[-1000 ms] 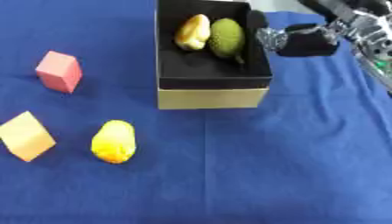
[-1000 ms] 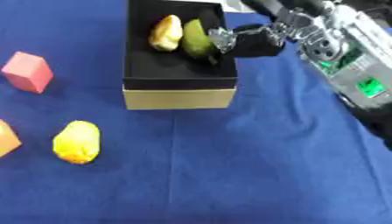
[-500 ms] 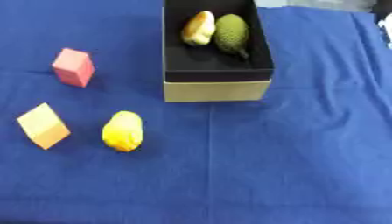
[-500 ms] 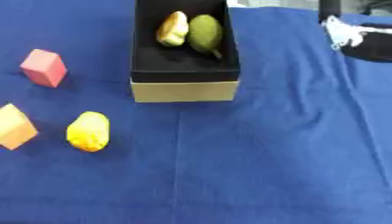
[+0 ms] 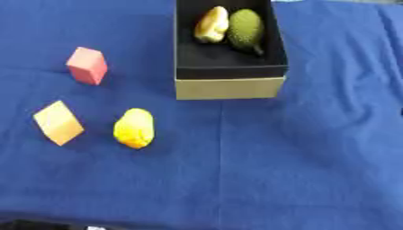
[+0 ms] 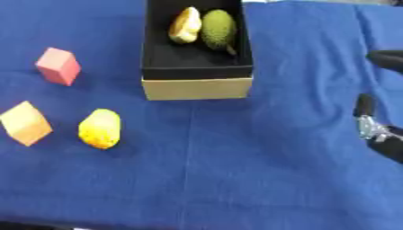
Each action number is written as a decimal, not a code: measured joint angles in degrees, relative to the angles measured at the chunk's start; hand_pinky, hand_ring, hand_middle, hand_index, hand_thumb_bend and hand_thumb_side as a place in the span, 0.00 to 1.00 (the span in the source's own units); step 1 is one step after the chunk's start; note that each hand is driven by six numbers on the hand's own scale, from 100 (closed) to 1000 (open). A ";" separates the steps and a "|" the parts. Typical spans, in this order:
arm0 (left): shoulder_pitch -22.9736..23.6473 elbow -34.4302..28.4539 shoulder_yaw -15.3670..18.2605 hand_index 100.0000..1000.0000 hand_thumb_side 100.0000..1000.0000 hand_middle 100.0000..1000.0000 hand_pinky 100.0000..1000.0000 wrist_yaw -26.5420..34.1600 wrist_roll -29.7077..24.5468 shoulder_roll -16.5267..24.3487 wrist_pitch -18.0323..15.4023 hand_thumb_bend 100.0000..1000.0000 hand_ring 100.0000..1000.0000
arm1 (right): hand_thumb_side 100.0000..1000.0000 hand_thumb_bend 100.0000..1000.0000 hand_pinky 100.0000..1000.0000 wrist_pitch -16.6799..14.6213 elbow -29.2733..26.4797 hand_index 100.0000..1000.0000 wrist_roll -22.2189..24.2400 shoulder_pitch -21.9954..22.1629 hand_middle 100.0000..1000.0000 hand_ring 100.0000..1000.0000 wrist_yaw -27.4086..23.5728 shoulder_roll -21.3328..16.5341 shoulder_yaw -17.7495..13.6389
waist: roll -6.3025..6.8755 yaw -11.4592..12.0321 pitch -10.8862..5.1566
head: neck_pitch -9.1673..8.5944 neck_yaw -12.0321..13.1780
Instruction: Pick up objects on the table and place them in the box.
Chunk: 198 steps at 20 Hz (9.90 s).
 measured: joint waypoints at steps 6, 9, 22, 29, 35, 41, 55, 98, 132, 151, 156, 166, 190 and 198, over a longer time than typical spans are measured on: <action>-3.76 -0.02 -3.65 0.86 0.32 0.71 0.83 -0.05 -6.64 4.67 -1.77 0.35 0.77 | 0.05 0.00 0.78 4.00 0.00 0.83 -5.44 0.14 0.73 0.79 9.12 3.28 4.11 | 0.61 -0.03 0.01 | -0.01 0.41; -6.19 -0.01 -5.72 0.88 0.32 0.74 0.83 1.04 -7.41 6.77 -2.87 0.37 0.78 | 0.06 0.00 0.78 4.92 0.00 0.83 -6.35 -0.10 0.73 0.78 10.85 3.71 5.44 | 0.83 -0.43 0.03 | -0.04 0.74; -18.11 4.54 -11.46 0.86 0.18 0.75 0.85 5.78 -9.20 9.26 -6.62 0.49 0.80 | 0.20 0.00 0.77 4.64 0.01 0.83 -6.09 -0.82 0.73 0.78 12.19 4.98 8.69 | 1.39 -3.35 0.46 | -0.24 3.21; -22.33 8.62 -13.24 0.85 0.05 0.72 0.84 6.62 -10.63 9.22 -9.76 0.50 0.78 | 0.26 0.00 0.77 4.33 0.01 0.83 -5.79 -1.45 0.73 0.78 11.89 5.62 9.36 | 1.95 -4.42 0.58 | -0.39 4.62; -25.83 11.58 -15.43 0.85 0.01 0.71 0.84 6.95 -11.29 8.29 -12.01 0.47 0.78 | 0.25 0.00 0.77 3.34 0.01 0.83 -4.79 -2.94 0.73 0.78 9.42 5.62 9.09 | 2.07 -5.83 0.58 | -0.64 5.56; -28.24 13.26 -17.32 0.85 0.03 0.72 0.85 7.79 -11.83 7.09 -14.02 0.46 0.78 | 0.29 0.00 0.77 2.34 0.01 0.83 -3.79 -3.96 0.72 0.78 6.92 5.62 8.09 | 2.08 -6.52 0.61 | -1.09 5.88; -29.82 14.73 -20.22 0.84 0.00 0.74 0.85 7.78 -16.72 5.34 -16.91 0.46 0.79 | 0.40 0.00 0.76 0.45 0.01 0.82 -1.68 -7.01 0.72 0.77 0.50 5.62 6.10 | 3.08 -8.32 1.80 | -1.12 7.00; -44.74 14.37 -18.07 0.69 0.00 0.45 0.71 10.82 -14.51 1.04 -12.26 0.06 0.51 | 0.48 0.00 0.76 -1.19 0.02 0.81 3.88 -10.45 0.71 0.76 -8.69 7.26 4.07 | 4.89 -13.09 2.48 | -2.61 9.94; -68.62 32.94 -25.20 0.72 0.00 0.48 0.76 17.43 -24.87 -15.23 -12.04 0.00 0.55 | 0.47 0.00 0.75 -0.68 0.02 0.81 18.69 -21.62 0.71 0.76 -29.13 5.62 2.48 | 9.02 -23.31 5.38 | -5.64 19.02; -62.90 33.38 -23.34 0.84 0.17 0.70 0.84 17.61 -19.80 -12.07 -11.07 0.19 0.76 | 0.47 0.00 0.75 1.01 0.02 0.81 19.83 -18.61 0.71 0.76 -30.16 7.06 1.81 | 8.28 -17.90 4.01 | -3.29 16.26; -56.10 30.70 -21.18 0.84 0.18 0.71 0.84 16.19 -18.86 -5.53 -10.13 0.24 0.76 | 0.47 0.00 0.75 0.98 0.02 0.81 17.42 -15.75 0.71 0.76 -27.74 7.12 0.82 | 7.62 -13.69 3.51 | -2.50 12.52; -42.09 26.81 -16.26 0.87 0.22 0.76 0.86 15.27 -18.31 3.55 -6.65 0.40 0.81 | 0.47 0.00 0.75 0.87 0.03 0.81 14.54 -15.06 0.71 0.76 -24.47 8.31 1.28 | 5.87 -13.77 3.49 | -2.66 11.45; -43.92 37.23 -13.36 0.87 0.10 0.78 0.87 3.64 -13.70 -0.83 -8.55 0.47 0.83 | 0.47 0.00 0.74 2.92 0.03 0.80 14.57 -16.58 0.71 0.76 -22.56 12.24 3.68 | 5.75 -15.79 6.37 | -5.21 14.31; -45.31 38.05 -14.55 0.84 0.01 0.74 0.85 4.57 -19.27 -1.99 -9.46 0.39 0.81 | 0.47 0.00 0.74 3.32 0.03 0.80 14.01 -17.08 0.70 0.76 -22.26 12.76 3.71 | 5.87 -16.24 6.90 | -5.68 14.32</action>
